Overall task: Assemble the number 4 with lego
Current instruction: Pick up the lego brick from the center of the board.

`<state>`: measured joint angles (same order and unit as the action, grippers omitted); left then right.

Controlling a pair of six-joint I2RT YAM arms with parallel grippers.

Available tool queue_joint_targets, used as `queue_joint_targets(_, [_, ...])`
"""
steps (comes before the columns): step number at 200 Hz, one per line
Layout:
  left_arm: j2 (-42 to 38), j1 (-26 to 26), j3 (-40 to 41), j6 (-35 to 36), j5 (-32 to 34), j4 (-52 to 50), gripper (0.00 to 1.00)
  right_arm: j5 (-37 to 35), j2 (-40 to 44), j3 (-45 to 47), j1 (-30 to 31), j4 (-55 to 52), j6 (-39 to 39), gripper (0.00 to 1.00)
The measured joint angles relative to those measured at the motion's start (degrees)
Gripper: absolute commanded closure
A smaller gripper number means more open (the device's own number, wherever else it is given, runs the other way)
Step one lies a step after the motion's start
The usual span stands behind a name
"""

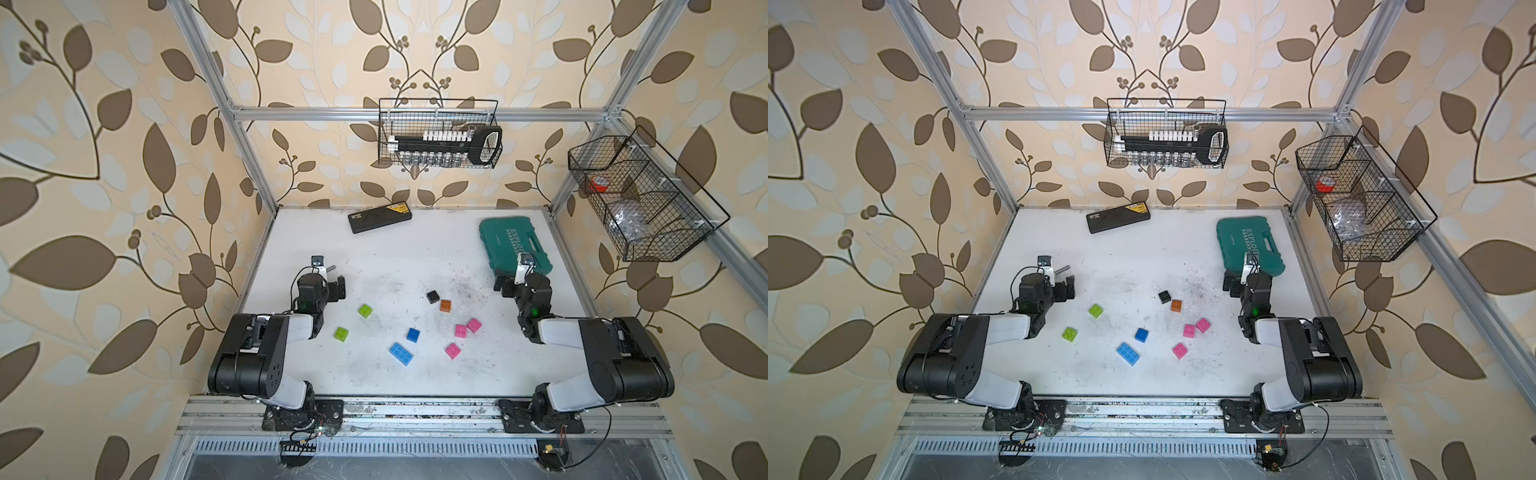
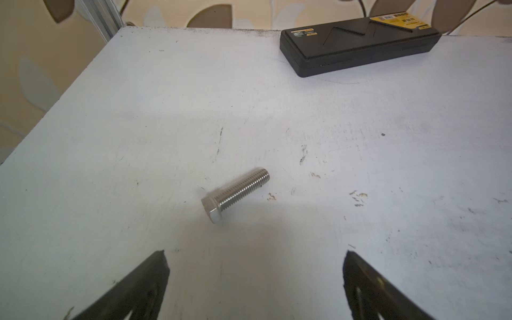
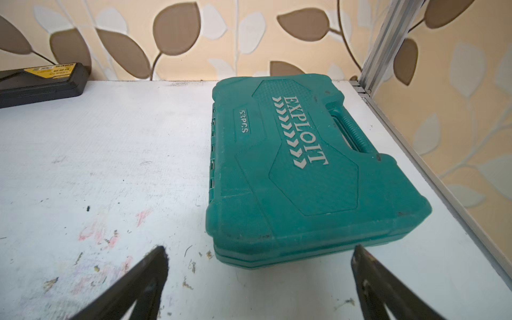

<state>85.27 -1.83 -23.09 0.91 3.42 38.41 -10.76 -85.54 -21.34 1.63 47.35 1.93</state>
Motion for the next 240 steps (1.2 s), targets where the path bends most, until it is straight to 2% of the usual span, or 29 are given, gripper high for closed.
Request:
queue_joint_targets(129, [0.3, 0.0, 0.0, 0.0, 0.0, 0.0, 0.01, -1.4, 0.3, -0.2, 0.6, -1.1, 0.0, 0.02])
queue_joint_targets(150, [0.1, -0.1, -2.9, -0.5, 1.0, -6.8, 0.01, -4.8, 2.4, -6.5, 3.3, -15.4, 0.3, 0.02])
queue_joint_targets(194, [-4.0, -2.5, -17.8, -4.0, 2.0, -27.4, 0.01, -8.5, 5.1, -26.2, 8.7, -43.7, 6.7, 0.02])
queue_joint_targets(218, [-5.2, -6.4, -24.1, -6.5, 1.6, -37.5, 0.01, -5.2, 5.1, -33.6, 11.4, -59.3, 11.4, 0.02])
queue_joint_targets(240, [-6.2, -9.9, -26.0, -8.9, 0.4, -45.0, 0.01, 1.0, 5.2, -35.3, 11.8, -69.7, 15.9, 0.02])
